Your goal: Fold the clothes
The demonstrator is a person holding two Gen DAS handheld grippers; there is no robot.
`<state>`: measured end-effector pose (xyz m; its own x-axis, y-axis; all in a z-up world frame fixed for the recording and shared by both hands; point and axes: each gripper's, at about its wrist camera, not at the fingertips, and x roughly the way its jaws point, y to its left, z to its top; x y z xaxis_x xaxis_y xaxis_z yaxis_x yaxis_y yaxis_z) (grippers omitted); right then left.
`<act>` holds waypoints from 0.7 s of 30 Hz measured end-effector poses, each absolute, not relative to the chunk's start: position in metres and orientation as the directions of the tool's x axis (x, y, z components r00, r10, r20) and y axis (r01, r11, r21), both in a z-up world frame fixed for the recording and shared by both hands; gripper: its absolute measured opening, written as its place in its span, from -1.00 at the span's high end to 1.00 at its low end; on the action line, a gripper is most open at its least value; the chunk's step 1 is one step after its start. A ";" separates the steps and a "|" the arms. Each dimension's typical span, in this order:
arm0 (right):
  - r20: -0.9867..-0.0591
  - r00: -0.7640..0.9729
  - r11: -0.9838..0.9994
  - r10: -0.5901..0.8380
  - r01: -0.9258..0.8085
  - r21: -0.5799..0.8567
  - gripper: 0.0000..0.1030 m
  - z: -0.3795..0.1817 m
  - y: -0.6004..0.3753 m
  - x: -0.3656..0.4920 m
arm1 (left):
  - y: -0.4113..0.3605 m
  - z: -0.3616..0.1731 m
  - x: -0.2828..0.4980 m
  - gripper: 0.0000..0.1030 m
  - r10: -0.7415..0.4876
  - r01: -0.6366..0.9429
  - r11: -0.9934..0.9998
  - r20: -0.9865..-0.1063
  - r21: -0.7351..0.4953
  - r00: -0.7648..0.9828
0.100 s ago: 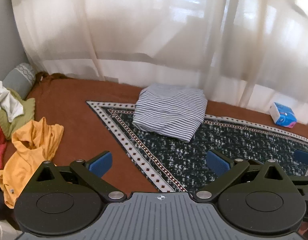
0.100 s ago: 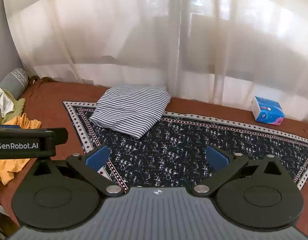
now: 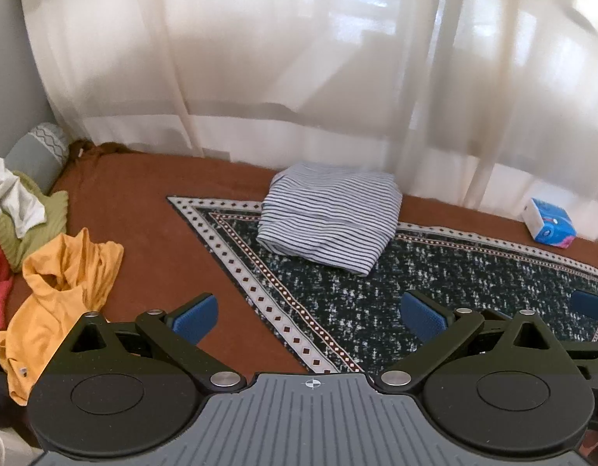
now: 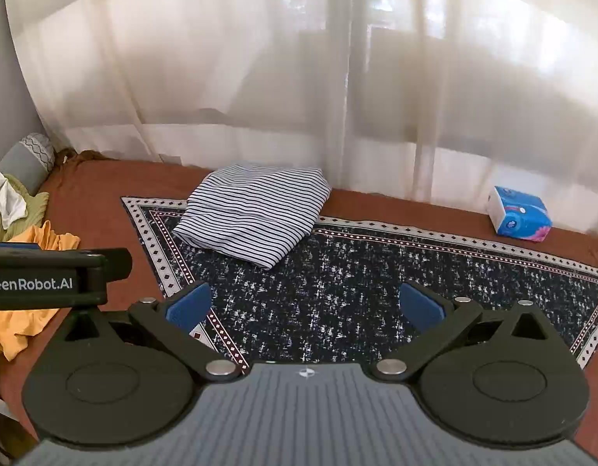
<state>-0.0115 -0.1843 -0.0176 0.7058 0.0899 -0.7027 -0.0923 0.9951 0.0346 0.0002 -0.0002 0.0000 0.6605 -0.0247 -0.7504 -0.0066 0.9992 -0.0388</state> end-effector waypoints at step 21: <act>-0.714 0.696 0.996 0.076 -0.083 0.025 -1.00 -0.019 -0.182 -0.008 | 0.004 -0.002 0.003 -1.00 -0.027 -0.011 0.999 -0.760 -0.045 0.649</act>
<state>-0.0083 -0.1815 -0.0186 0.6963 0.0758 -0.7138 -0.0830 0.9962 0.0248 0.0027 0.0038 -0.0023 0.6493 -0.0271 -0.7601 -0.0105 0.9989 -0.0447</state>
